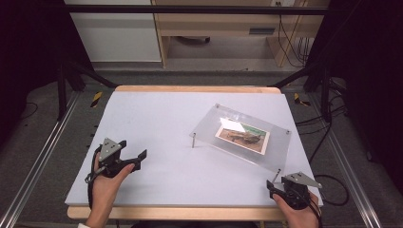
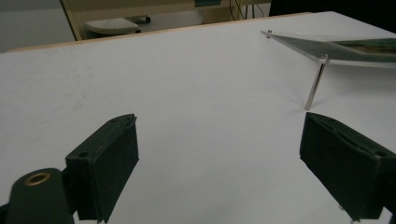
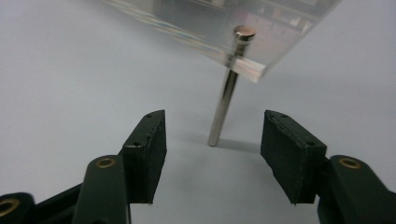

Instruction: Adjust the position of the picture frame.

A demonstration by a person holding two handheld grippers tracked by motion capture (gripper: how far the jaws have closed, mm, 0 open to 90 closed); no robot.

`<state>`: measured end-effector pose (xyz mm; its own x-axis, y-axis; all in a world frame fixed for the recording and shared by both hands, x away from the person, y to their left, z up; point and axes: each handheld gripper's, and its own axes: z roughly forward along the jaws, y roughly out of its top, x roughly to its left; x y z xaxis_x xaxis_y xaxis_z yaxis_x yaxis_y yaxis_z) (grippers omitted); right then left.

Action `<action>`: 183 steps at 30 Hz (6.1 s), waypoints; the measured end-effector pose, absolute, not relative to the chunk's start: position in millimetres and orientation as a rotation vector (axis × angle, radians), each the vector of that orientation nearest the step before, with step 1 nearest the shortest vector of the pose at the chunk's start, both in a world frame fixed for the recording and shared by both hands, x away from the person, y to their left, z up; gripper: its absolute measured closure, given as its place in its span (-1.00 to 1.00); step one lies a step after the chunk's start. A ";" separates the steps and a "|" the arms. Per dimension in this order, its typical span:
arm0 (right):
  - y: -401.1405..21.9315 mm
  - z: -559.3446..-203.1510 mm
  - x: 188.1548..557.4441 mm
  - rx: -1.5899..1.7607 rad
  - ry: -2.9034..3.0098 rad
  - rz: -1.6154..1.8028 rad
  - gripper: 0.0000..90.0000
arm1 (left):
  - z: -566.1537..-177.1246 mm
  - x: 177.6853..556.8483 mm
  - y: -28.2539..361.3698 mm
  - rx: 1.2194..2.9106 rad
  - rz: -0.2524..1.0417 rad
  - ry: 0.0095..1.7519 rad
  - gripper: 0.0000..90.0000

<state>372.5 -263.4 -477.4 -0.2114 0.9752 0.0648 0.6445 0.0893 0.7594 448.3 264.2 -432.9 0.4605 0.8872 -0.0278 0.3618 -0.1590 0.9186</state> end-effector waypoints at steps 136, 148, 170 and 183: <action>-274.0 -422.0 421.8 1.453 1.745 1.434 0.85 | -406.0 531.4 135.8 1.731 0.517 0.874 0.88; -240.1 -405.6 448.6 1.355 1.808 1.488 0.85 | -389.7 504.1 182.7 1.664 0.604 0.925 0.88; -189.5 -410.3 478.2 1.268 1.910 1.482 0.85 | -410.7 480.7 233.6 1.594 0.654 1.016 0.86; -184.1 -418.7 492.7 1.266 1.924 1.480 0.85 | -420.1 480.0 237.5 1.582 0.665 1.037 0.86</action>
<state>492.7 -184.1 -418.7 -0.5095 0.8361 0.2036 0.4114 0.0288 0.9110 480.0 237.5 -420.1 0.4636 0.8806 -0.0977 0.2794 -0.0407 0.9593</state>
